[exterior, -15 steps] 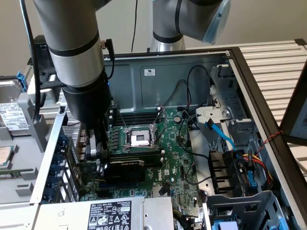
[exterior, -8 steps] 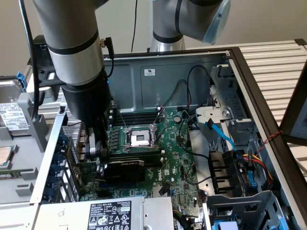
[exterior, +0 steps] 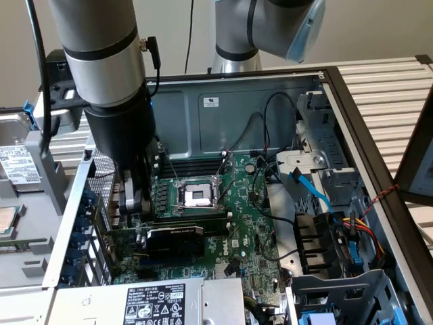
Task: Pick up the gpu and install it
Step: 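Press down on the gpu until it lock into place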
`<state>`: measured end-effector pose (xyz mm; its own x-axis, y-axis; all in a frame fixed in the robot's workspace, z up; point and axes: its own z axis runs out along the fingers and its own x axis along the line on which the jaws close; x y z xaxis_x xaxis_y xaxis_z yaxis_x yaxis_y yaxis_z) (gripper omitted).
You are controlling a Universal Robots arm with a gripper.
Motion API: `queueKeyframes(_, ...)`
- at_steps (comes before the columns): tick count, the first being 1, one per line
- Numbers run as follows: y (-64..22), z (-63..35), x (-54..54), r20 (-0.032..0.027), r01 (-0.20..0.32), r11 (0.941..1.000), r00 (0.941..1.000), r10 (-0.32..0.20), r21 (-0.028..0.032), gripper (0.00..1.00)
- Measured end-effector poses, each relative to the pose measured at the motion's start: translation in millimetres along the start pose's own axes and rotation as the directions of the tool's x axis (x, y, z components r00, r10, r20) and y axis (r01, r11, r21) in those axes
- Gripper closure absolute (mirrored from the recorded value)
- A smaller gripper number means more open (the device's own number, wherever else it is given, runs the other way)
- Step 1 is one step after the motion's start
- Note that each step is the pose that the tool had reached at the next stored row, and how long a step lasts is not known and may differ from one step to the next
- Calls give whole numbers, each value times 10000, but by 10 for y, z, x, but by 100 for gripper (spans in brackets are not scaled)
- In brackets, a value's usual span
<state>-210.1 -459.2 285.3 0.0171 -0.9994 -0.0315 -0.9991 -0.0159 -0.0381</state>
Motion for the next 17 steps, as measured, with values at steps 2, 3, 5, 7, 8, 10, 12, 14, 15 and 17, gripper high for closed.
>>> queueKeyframes(2, -46, -13, 1, -1, 0, 10000, 10000, 0, -5, 89)
queueKeyframes(3, -73, -17, 2, -2, 0, 10000, 10000, 0, -9, 89)
queueKeyframes(5, -136, -25, 4, -1, 0, 10000, 10000, 0, -23, 89)
queueKeyframes(7, -208, -30, 6, 0, -2, 10000, 10000, 2, -41, 89)
queueKeyframes(8, -243, -32, 8, 1, -2, 10000, 10000, 2, -52, 89)
queueKeyframes(10, -312, -33, 11, 4, -2, 10000, 10000, 2, -75, 89)
queueKeyframes(12, -368, -31, 15, 5, -5, 9999, 10000, 5, -124, 89)
queueKeyframes(14, -413, -30, 18, 7, -8, 9997, 10000, 8, -226, 89)
queueKeyframes(15, -434, -29, 20, 8, -9, 9996, 10000, 9, -286, 89)
queueKeyframes(17, -472, -27, 24, 10, -13, 9992, 10000, 14, -410, 89)
